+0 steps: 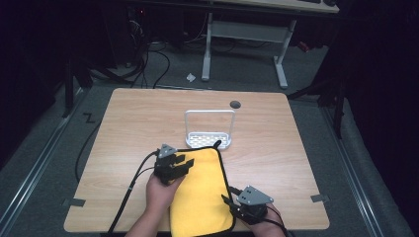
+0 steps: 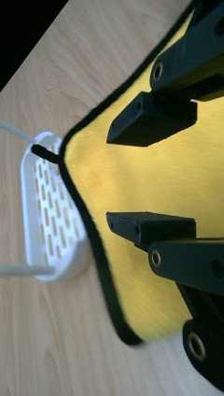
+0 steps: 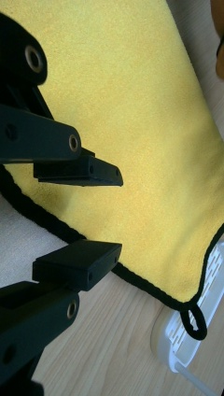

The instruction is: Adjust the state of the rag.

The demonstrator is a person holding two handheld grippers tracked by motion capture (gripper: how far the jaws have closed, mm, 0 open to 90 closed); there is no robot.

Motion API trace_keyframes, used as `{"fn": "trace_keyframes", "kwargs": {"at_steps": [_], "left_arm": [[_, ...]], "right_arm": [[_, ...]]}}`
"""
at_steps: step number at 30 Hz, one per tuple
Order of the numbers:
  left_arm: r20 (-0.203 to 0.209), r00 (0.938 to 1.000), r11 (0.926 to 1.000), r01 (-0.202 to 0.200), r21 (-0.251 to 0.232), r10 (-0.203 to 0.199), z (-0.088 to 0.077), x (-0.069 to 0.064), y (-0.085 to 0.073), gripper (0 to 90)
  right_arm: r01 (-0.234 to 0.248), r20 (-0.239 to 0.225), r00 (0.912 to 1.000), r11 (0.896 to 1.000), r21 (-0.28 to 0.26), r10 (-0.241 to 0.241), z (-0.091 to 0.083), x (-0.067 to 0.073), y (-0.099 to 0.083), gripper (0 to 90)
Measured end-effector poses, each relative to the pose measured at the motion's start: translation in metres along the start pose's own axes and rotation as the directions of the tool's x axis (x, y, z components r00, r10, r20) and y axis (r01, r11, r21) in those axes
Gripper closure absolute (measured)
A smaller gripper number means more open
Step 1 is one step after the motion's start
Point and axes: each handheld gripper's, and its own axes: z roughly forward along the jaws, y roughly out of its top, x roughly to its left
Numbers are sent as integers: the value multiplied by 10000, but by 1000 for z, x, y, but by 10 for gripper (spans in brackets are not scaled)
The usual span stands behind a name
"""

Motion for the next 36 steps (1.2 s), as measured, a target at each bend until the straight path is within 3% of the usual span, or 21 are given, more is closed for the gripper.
{"fn": "trace_keyframes", "kwargs": {"at_steps": [7,12,16,18,21,22,25,29,35,36], "left_arm": [[-40,9994,9990,-343,275,344,-30,0,-33,572],[-50,9974,9954,-714,632,719,-30,-4,-45,752],[-43,9956,9921,-929,838,936,-23,-7,-49,779],[-114,9922,9861,-1217,1132,1238,-17,-6,-50,793],[-39,9927,9864,-1194,1130,1206,-16,-5,-49,805],[50,9918,9851,-1275,1152,1278,-16,-3,-49,806],[144,9915,9851,-1298,1125,1290,-15,-1,-50,808],[375,9931,9860,-1147,1208,1110,-16,1,-49,808],[782,9896,9824,-1302,1339,1205,-18,-6,-53,804],[1062,9862,9787,-1423,1479,1273,-20,-13,-55,802]], "right_arm": [[-31,63,10000,10000,84,31,2,0,-1,618],[-67,27,10000,9999,133,67,4,-2,-1,621],[-191,-68,9998,9998,98,192,9,-3,3,642],[-132,33,9999,9997,197,132,22,-8,15,697],[-234,20,9997,9993,281,233,36,-13,24,753],[-315,-41,9995,9977,596,318,53,-20,32,784],[-552,32,9985,9922,1115,552,79,-28,41,795],[-437,168,9990,9837,1744,414,98,-28,42,810],[-142,6,9999,9839,1781,143,82,-20,32,811],[-128,-176,9997,9844,1757,162,71,-19,25,809]]}}
